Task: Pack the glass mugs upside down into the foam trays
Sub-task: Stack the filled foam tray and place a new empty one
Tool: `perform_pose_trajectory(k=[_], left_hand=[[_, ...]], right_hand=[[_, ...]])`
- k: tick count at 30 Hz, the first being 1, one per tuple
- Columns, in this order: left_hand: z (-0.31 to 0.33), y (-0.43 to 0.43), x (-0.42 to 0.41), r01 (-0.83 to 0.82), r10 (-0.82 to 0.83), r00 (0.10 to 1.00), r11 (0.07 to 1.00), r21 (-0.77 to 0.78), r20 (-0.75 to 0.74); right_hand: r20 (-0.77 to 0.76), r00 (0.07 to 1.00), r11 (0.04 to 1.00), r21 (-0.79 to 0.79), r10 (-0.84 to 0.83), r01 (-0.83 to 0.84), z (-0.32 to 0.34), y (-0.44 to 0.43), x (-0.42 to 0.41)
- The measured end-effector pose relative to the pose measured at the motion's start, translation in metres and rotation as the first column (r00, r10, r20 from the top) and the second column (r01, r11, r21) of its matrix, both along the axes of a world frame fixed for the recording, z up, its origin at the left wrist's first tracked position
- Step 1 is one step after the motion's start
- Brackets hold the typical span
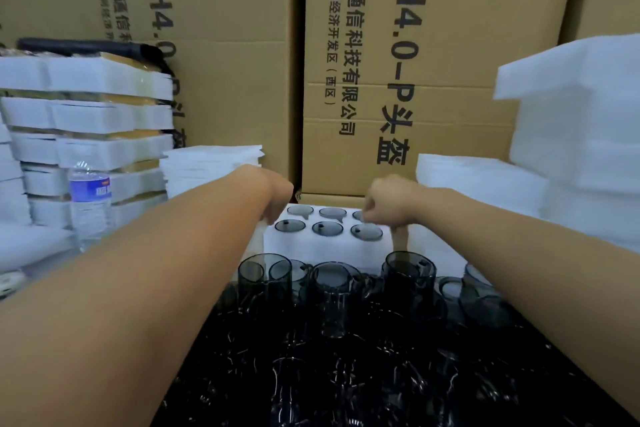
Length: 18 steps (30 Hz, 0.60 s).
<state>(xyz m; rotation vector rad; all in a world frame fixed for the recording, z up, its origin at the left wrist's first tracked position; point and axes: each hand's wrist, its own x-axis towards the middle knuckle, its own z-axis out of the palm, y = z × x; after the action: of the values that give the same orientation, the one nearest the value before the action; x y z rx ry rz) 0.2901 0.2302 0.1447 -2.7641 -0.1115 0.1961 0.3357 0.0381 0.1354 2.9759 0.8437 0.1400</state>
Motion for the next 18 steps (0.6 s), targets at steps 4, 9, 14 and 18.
perform_pose_trajectory(k=[4,9,14,18], left_hand=[[0.009,-0.006,-0.018,0.068,-0.062,0.997,0.987,-0.147,0.051],[0.013,-0.027,-0.048,0.348,-0.357,0.824,0.932,0.104,0.440],[0.003,-0.044,-0.067,0.451,-0.419,0.679,0.886,0.107,0.603],[0.002,-0.044,-0.082,0.651,-0.334,0.504,0.753,-0.096,0.796]], right_hand=[[0.512,0.848,0.927,0.367,-0.138,-0.071,0.039,-0.037,-0.014],[0.169,0.845,0.861,0.131,-0.508,0.491,0.032,-0.103,-0.003],[0.192,0.912,0.895,0.343,-0.363,0.284,0.007,-0.113,-0.002],[0.265,0.941,0.888,0.454,-0.210,0.070,0.028,-0.117,-0.025]])
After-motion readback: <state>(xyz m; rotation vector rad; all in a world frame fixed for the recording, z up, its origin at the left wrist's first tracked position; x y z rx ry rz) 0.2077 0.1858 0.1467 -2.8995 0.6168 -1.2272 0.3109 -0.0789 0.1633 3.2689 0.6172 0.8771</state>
